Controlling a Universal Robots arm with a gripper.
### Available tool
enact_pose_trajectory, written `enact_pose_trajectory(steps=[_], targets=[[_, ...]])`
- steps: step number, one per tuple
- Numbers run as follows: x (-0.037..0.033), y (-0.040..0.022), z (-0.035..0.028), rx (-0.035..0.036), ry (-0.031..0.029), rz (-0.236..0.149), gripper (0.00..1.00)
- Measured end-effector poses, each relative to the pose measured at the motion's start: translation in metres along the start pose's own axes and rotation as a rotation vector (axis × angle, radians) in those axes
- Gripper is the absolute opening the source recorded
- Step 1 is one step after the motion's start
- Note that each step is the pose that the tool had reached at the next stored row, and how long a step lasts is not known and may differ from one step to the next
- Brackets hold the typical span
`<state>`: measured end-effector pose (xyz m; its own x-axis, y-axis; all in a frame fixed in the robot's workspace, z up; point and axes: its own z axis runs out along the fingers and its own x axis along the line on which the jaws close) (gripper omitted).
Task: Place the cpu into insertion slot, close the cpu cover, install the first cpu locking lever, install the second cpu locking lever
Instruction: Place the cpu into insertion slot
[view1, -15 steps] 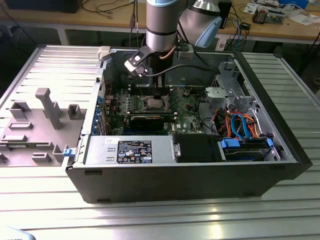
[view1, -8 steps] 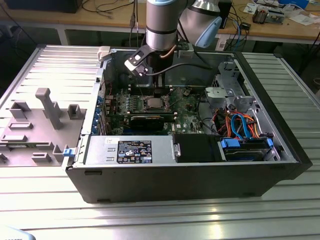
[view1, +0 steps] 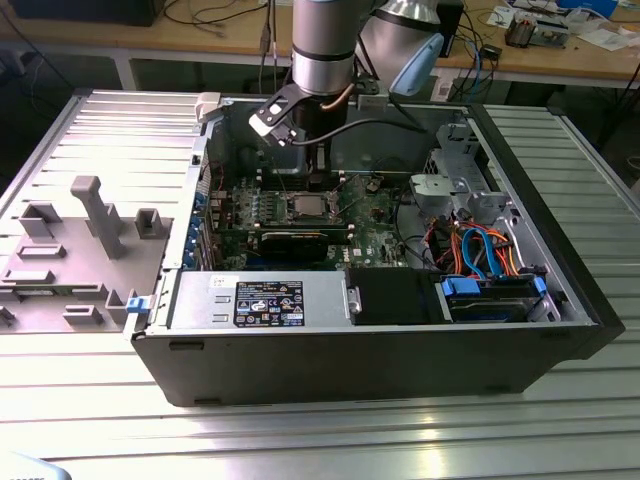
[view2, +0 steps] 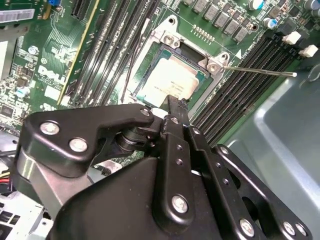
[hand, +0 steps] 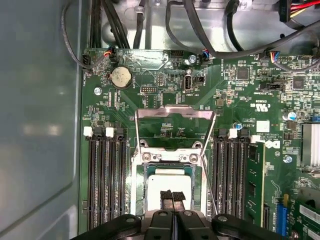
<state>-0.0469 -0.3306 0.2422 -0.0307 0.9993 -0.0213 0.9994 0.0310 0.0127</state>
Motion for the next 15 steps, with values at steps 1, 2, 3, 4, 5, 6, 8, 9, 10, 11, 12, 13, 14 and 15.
enact_pose_trajectory(steps=[1, 2, 3, 4, 5, 6, 8, 9, 10, 11, 12, 13, 14, 15], targets=[[-0.0001, 0.0001, -0.0032, 0.0, -0.001, 0.0, 0.11], [-0.0001, 0.0001, -0.0069, 0.0, -0.0012, 0.0, 0.11], [-0.0002, 0.0001, -0.0098, 0.0, -0.0013, 0.0, 0.11], [-0.0003, 0.0002, -0.0129, 0.0, -0.0014, 0.0, 0.11], [-0.0004, 0.0002, -0.0183, 0.0, -0.0014, 0.0, 0.11], [-0.0004, 0.0003, -0.0212, 0.0, -0.0013, 0.0, 0.11], [-0.0006, 0.0003, -0.0277, 0.0, -0.0013, 0.0, 0.11], [-0.0007, 0.0004, -0.0311, 0.0, -0.0014, 0.0, 0.11], [-0.0008, 0.0005, -0.0356, 0.0001, -0.0014, 0.0, 0.11], [-0.0009, 0.0005, -0.0418, 0.0, -0.0013, 0.0, 0.11], [-0.001, 0.0006, -0.0445, 0.0, -0.0013, 0.0, 0.11], [-0.001, 0.0006, -0.0469, 0.0, -0.0013, 0.0, 0.11], [-0.001, 0.0006, -0.0478, -0.0001, -0.0011, 0.0, 0.11], [-0.001, 0.0006, -0.0478, -0.0002, -0.001, 0.0, 0.11]])
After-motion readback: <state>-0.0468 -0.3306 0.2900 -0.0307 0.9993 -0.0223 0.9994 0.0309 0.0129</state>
